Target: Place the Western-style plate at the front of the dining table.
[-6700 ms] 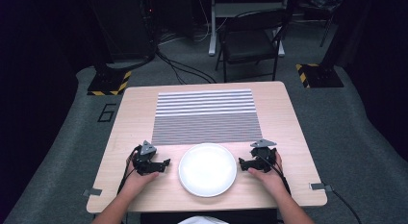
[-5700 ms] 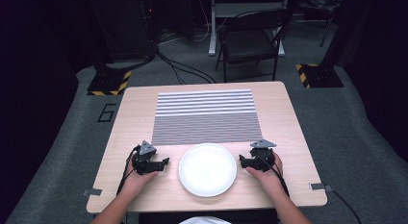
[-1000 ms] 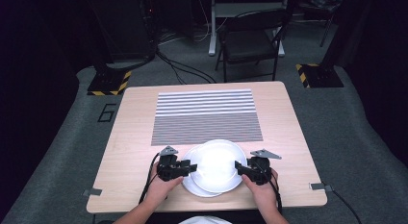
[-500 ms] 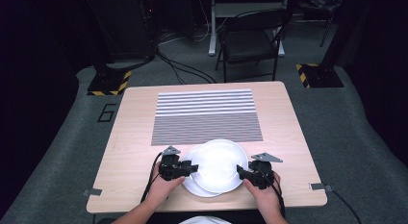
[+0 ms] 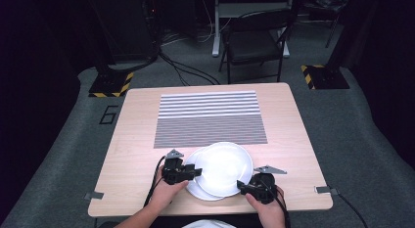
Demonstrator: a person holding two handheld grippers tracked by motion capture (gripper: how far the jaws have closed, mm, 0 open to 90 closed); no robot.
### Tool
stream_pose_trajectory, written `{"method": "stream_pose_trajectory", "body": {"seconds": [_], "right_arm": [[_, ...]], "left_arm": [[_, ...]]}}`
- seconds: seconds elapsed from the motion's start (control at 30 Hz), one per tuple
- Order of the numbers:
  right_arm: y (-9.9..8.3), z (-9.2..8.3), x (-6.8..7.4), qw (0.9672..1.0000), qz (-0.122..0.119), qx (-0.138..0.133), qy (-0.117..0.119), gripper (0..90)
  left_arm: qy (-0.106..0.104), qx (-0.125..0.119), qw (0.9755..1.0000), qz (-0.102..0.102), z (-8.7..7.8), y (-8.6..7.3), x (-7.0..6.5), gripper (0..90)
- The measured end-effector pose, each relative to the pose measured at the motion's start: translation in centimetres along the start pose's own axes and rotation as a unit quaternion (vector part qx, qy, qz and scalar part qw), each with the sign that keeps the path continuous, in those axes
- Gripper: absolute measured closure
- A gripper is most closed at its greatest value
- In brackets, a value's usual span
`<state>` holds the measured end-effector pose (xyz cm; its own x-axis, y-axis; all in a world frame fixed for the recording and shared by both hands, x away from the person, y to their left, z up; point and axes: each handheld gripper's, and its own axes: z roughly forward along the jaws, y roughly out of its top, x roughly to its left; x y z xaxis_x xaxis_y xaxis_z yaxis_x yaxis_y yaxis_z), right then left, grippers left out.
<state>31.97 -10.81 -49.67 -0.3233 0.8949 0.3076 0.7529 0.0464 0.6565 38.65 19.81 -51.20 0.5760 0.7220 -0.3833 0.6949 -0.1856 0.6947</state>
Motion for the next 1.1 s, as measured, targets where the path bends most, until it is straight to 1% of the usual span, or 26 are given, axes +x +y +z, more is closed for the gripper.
{"method": "stream_pose_trajectory", "body": {"seconds": [0.07, 0.1, 0.17, 0.3, 0.33, 0.37, 0.47, 0.53, 0.57, 0.67, 0.73, 0.77, 0.9, 0.97, 1.1], "right_arm": [[-0.2, 0.0, 0.3, 1.0000, -0.002, -0.001, 0.004, 45.5], [-0.3, 0.0, 0.3, 1.0000, -0.003, 0.000, 0.005, 45.4], [-0.3, 0.1, 0.2, 1.0000, 0.002, -0.001, 0.009, 45.7], [-0.1, 0.3, 0.1, 0.9999, 0.003, -0.007, 0.008, 45.7], [0.0, 0.4, 0.0, 0.9999, 0.000, -0.011, 0.006, 46.0], [0.2, 0.4, -0.1, 0.9999, -0.001, -0.012, 0.003, 46.5], [0.9, 0.6, -0.5, 0.9996, -0.008, -0.025, -0.007, 48.0], [1.3, 0.7, -0.7, 0.9994, -0.011, -0.030, -0.015, 48.8], [1.4, 0.8, -0.8, 0.9993, -0.011, -0.030, -0.017, 49.2], [1.7, 0.9, -1.5, 0.9995, -0.003, -0.028, -0.016, 51.4], [1.8, 0.9, -1.7, 0.9994, -0.004, -0.030, -0.017, 51.7], [1.8, 0.9, -1.7, 0.9993, -0.006, -0.032, -0.018, 51.7], [1.8, 0.7, -2.0, 0.9990, -0.002, -0.038, -0.022, 52.3], [1.9, 0.6, -2.2, 0.9989, -0.002, -0.040, -0.023, 52.4], [1.9, 0.4, -2.5, 0.9986, 0.006, -0.043, -0.030, 53.0]], "left_arm": [[0.000, -0.001, 1.0000, -0.001, 0.0, 0.0, 0.0, 53.8], [0.001, 0.000, 1.0000, 0.002, 0.0, 0.0, 0.0, 53.8], [0.002, -0.002, 1.0000, 0.002, 0.0, 0.0, -0.1, 53.7], [0.000, -0.002, 1.0000, -0.001, 0.1, 0.1, 0.0, 53.3], [0.001, -0.003, 1.0000, -0.007, 0.2, 0.0, -0.1, 53.3], [0.000, -0.004, 1.0000, -0.008, 0.2, 0.0, -0.1, 53.3], [-0.005, -0.002, 0.9999, -0.009, 0.3, 0.1, -0.1, 53.4], [-0.005, -0.001, 0.9999, -0.012, 0.4, 0.2, -0.2, 53.2], [-0.005, -0.001, 0.9999, -0.010, 0.5, 0.2, -0.3, 53.0], [-0.002, 0.005, 1.0000, -0.007, 0.6, 0.5, -0.6, 52.6], [-0.001, 0.013, 0.9999, -0.003, 0.7, 0.7, -0.7, 52.6], [-0.002, 0.015, 0.9999, -0.005, 0.8, 0.8, -0.8, 52.7], [-0.007, 0.016, 0.9998, -0.007, 1.1, 1.4, -1.0, 52.9], [-0.006, 0.014, 0.9999, -0.005, 1.4, 1.5, -1.2, 53.1], [-0.010, 0.014, 0.9998, -0.004, 1.7, 1.6, -1.4, 53.8]]}}
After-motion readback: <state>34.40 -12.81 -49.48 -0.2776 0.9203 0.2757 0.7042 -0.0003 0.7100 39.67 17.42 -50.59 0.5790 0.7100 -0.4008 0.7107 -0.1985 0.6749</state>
